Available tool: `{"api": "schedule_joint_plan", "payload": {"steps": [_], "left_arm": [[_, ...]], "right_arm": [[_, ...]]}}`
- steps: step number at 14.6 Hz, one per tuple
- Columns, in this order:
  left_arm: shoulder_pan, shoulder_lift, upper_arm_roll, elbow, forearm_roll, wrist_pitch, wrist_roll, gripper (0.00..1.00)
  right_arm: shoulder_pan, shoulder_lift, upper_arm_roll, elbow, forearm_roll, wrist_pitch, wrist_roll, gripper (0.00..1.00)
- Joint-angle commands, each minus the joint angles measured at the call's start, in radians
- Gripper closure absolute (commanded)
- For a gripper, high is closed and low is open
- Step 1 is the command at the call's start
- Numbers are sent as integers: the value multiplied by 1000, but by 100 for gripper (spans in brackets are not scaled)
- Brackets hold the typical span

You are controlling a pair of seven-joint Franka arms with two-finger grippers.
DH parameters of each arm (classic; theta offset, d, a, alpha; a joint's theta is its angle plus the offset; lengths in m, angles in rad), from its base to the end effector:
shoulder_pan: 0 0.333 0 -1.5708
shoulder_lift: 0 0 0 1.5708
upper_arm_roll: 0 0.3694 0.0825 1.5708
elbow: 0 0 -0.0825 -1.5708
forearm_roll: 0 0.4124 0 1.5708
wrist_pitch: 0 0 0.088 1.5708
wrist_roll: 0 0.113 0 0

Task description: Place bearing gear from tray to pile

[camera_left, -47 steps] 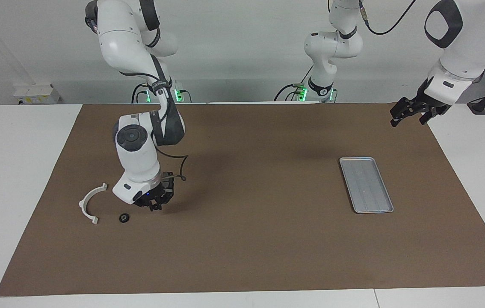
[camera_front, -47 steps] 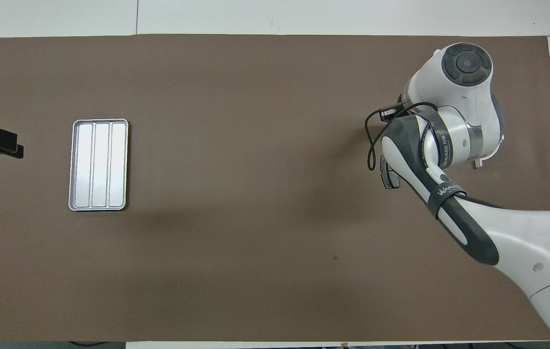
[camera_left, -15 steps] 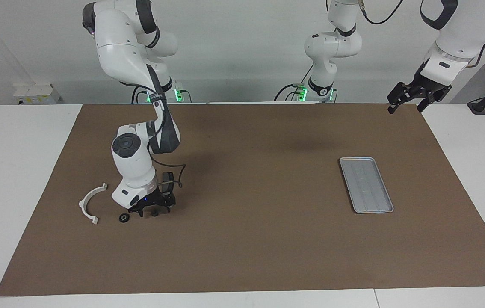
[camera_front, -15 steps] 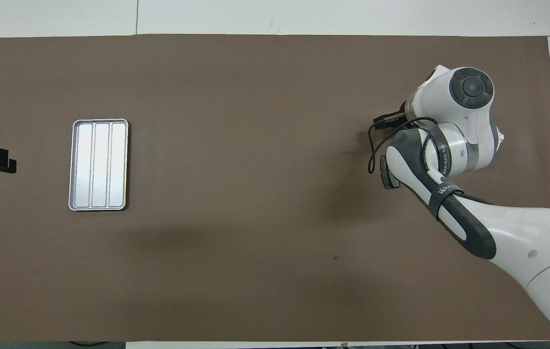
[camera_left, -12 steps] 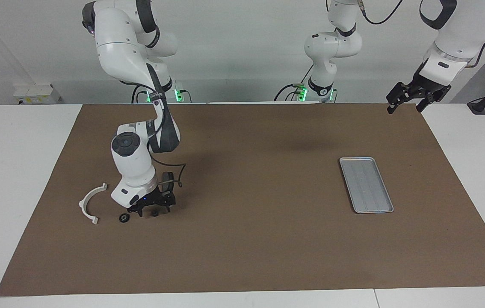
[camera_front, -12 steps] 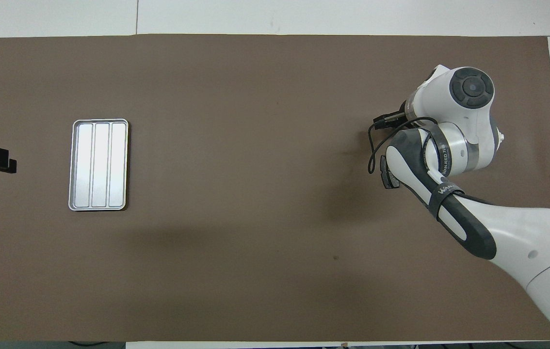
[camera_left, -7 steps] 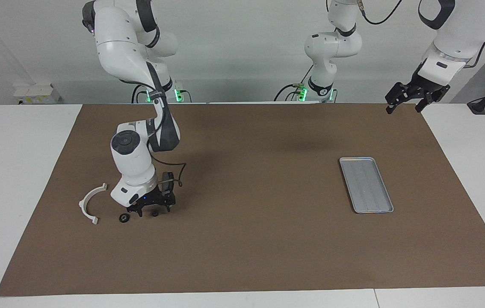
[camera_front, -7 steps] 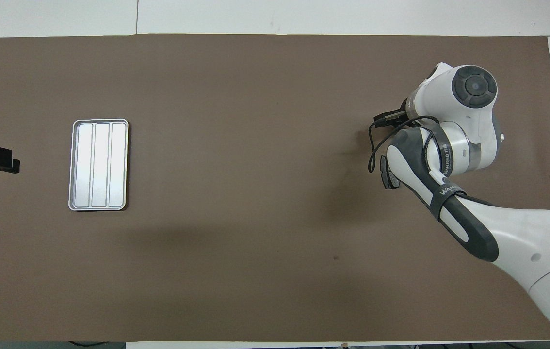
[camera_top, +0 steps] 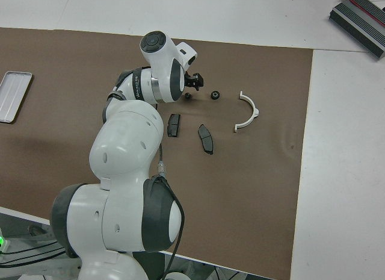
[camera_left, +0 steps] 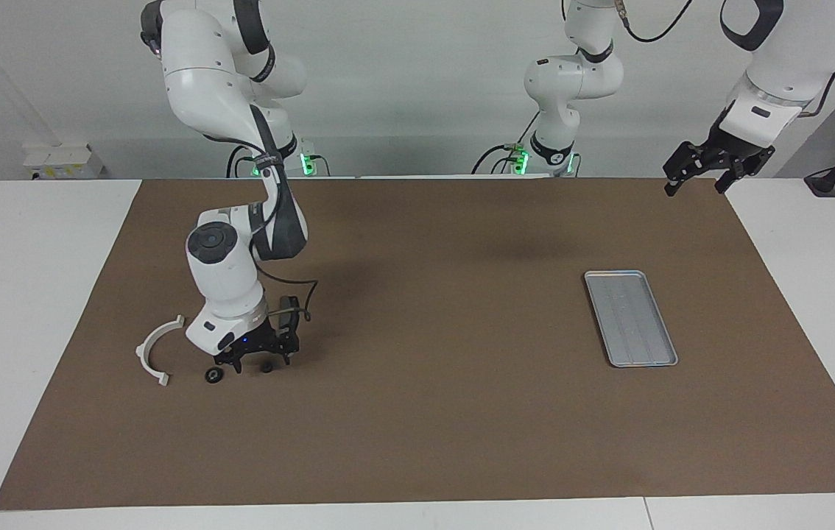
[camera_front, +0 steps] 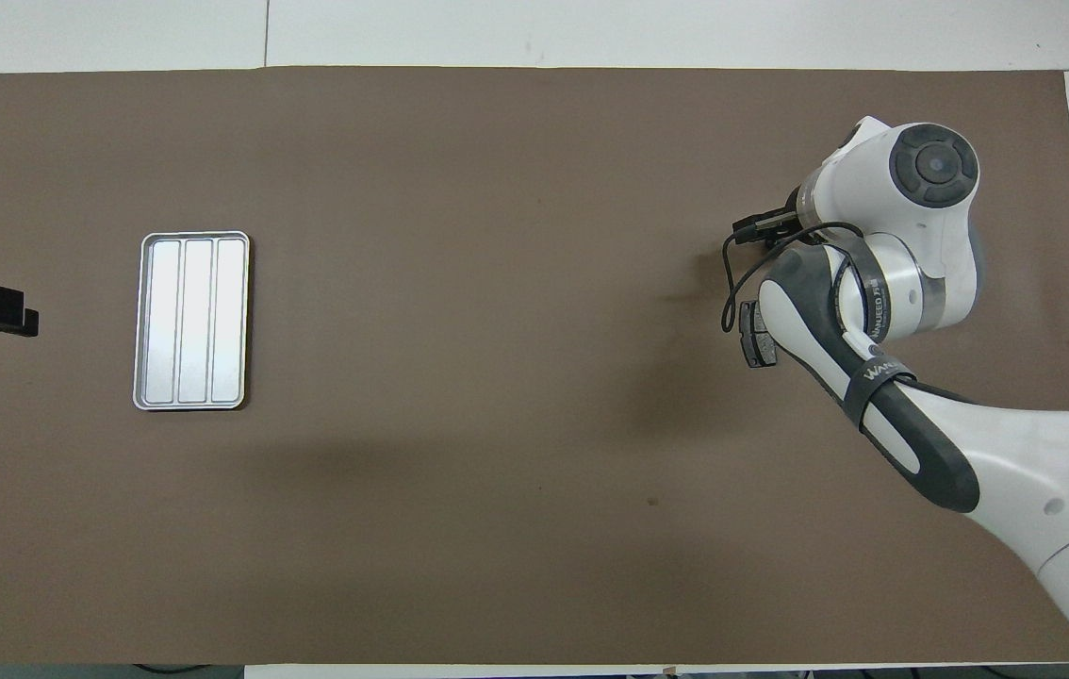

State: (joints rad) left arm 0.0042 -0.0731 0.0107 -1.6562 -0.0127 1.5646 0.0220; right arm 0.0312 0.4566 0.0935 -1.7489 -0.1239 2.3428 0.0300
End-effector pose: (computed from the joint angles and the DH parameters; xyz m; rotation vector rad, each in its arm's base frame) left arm 0.5545 0.0071 0.6703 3.1276 -0.0111 -0.0285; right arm 0.7162 0.0796 0.3514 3.0802 0.2509 0.2228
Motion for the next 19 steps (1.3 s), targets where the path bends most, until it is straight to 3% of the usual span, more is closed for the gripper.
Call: {"api": "schedule_joint_plan", "payload": {"steps": [1, 8, 12, 15, 19], "left_arm": [[-15, -14, -2, -22, -6, 25, 4, 0], [-20, -17, -5, -27, -10, 28, 6, 0], [-21, -27, -5, -63, -13, 74, 4, 0], [-20, -27, -8, -60, -13, 74, 4, 0], [-21, -27, -9, -56, -20, 74, 4, 0]], "right_arm": [[-17, -85, 9, -14, 21, -92, -41, 0], [-30, -409, 11, -15, 26, -468, -42, 0], [-30, -545, 8, -12, 147, -586, -36, 0], [-39, -602, 6, 2, 180, -699, -32, 0], [-48, -601, 9, 14, 193, -754, -22, 0]]}}
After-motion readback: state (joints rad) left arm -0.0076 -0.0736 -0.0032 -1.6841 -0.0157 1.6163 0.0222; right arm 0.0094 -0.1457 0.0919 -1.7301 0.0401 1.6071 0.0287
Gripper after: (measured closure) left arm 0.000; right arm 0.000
